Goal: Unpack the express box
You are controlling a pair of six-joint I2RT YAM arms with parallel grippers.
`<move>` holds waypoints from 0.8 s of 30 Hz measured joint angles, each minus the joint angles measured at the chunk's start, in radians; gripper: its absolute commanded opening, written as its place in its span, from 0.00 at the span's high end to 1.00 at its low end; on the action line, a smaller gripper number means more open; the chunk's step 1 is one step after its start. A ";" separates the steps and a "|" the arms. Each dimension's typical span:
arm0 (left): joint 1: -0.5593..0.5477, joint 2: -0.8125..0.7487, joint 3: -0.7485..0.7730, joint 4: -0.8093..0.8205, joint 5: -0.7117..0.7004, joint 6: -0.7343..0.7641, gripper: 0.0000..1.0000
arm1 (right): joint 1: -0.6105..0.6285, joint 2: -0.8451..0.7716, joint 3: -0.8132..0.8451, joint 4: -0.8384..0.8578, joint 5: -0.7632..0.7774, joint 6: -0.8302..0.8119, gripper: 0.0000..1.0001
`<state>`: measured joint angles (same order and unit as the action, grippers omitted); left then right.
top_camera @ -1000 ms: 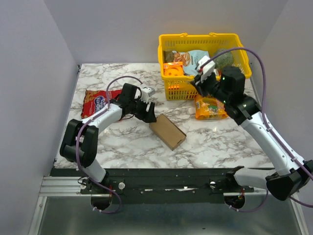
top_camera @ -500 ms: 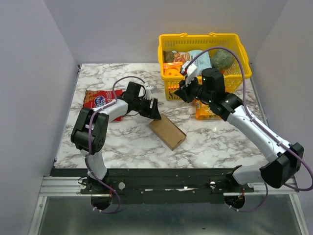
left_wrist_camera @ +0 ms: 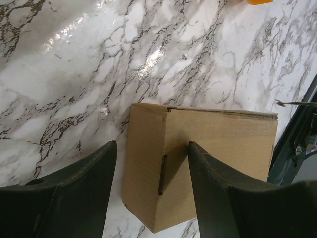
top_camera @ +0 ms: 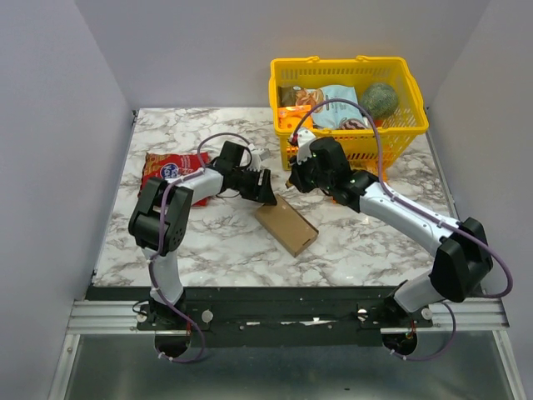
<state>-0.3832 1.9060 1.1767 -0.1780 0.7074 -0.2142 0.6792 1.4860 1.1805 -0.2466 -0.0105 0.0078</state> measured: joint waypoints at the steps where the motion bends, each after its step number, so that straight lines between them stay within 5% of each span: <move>1: -0.004 0.000 0.000 0.001 -0.001 0.001 0.34 | 0.003 0.008 -0.004 0.008 0.013 0.008 0.99; 24: -0.045 0.043 0.056 -0.015 -0.019 -0.026 0.38 | 0.092 0.022 -0.163 0.143 0.201 0.045 1.00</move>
<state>-0.4278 1.9488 1.2324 -0.1932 0.6880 -0.2405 0.7708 1.5082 1.0176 -0.1032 0.1905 0.0528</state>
